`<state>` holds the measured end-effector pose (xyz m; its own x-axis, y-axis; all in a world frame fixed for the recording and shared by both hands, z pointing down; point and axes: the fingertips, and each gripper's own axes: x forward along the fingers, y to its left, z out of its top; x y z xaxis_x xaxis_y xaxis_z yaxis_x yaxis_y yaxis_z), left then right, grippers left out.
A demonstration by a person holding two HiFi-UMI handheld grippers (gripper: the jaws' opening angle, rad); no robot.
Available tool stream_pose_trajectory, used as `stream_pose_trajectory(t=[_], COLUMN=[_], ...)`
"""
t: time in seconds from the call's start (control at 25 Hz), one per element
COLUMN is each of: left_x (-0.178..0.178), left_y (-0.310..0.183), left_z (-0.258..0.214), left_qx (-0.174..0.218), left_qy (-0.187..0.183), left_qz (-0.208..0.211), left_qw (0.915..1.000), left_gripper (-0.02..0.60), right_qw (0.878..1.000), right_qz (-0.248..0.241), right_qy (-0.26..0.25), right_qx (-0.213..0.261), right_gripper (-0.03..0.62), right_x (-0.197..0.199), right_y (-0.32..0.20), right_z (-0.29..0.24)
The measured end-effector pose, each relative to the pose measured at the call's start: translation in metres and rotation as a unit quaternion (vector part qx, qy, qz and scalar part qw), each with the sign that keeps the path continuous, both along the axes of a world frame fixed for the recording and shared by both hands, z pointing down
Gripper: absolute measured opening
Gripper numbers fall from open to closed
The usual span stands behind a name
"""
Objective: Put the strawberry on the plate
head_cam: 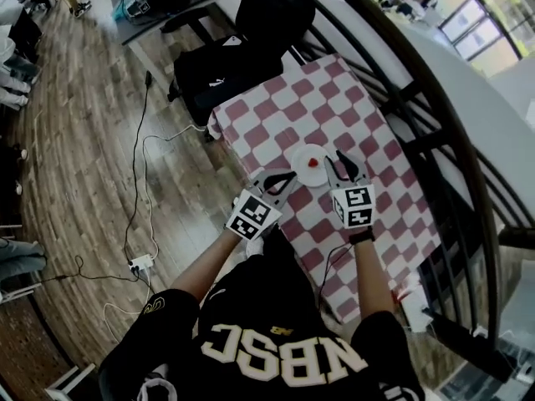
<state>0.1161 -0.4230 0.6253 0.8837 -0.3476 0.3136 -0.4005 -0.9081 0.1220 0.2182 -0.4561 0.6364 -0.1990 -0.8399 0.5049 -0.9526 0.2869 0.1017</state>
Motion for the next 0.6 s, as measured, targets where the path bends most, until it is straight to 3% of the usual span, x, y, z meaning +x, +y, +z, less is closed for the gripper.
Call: stream_pose_trajectory(t=[0.12, 0.28, 0.6], left_x=[-0.004, -0.014, -0.032], left_y=[-0.007, 0.010, 0.027], left_z=[-0.058, -0.119, -0.188], left_qx=[0.048, 0.087, 0.085], left_qy=[0.039, 0.073, 0.155], left_qz=[-0.030, -0.056, -0.114], left_qw=[0.9976, 0.9919, 0.9777], left_gripper=[0.014, 0.014, 0.014], right_qw=[0.992, 0.977, 0.954], right_qz=[0.077, 0.127, 0.175], right_qy=[-0.042, -0.061, -0.108], right_qx=[0.089, 0.159, 0.220], right_gripper=[0.087, 0.038, 0.018], right_x=[0.005, -0.007, -0.035], right_y=[0.012, 0.044, 0.096], right_z=[-0.077, -0.141, -0.197])
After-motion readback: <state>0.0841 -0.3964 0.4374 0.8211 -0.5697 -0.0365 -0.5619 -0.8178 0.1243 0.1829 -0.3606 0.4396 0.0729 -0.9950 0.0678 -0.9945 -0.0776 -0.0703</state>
